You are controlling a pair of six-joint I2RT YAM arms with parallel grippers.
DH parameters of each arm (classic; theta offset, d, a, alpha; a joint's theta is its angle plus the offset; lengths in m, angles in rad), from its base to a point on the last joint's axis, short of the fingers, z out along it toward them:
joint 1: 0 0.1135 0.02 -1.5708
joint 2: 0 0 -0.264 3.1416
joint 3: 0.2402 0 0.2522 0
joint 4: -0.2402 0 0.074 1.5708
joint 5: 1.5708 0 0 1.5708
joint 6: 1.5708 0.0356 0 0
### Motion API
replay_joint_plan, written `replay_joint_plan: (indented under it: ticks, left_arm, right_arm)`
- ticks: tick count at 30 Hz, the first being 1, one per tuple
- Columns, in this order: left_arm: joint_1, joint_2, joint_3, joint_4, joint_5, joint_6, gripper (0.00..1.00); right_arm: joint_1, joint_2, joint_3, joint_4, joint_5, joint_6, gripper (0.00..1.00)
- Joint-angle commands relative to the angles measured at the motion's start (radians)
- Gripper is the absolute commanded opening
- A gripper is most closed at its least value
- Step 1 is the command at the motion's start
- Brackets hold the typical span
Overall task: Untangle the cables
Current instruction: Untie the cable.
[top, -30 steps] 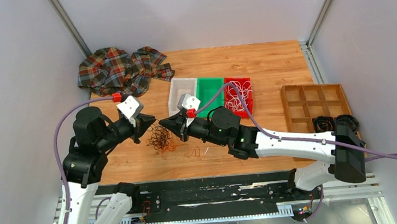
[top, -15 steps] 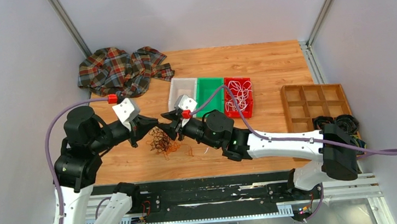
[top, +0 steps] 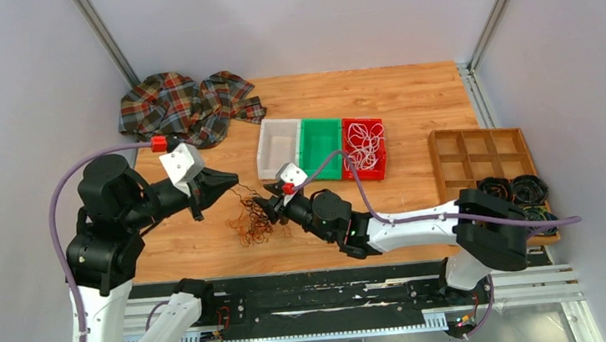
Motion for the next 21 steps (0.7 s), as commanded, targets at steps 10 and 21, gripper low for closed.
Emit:
replay_joint_plan:
  ticks: [10,21]
  left_arm:
    - [-0.001,0.043,0.207,0.107,-0.234,0.13,0.0]
    - [-0.001,0.072,0.317,0.23,-0.354,0.094,0.01]
  right_arm:
    - [0.012,0.105,-0.187,0.184,0.196,0.052,0.4]
    - [0.012,0.125,-0.222,0.18,0.204,0.064,0.39]
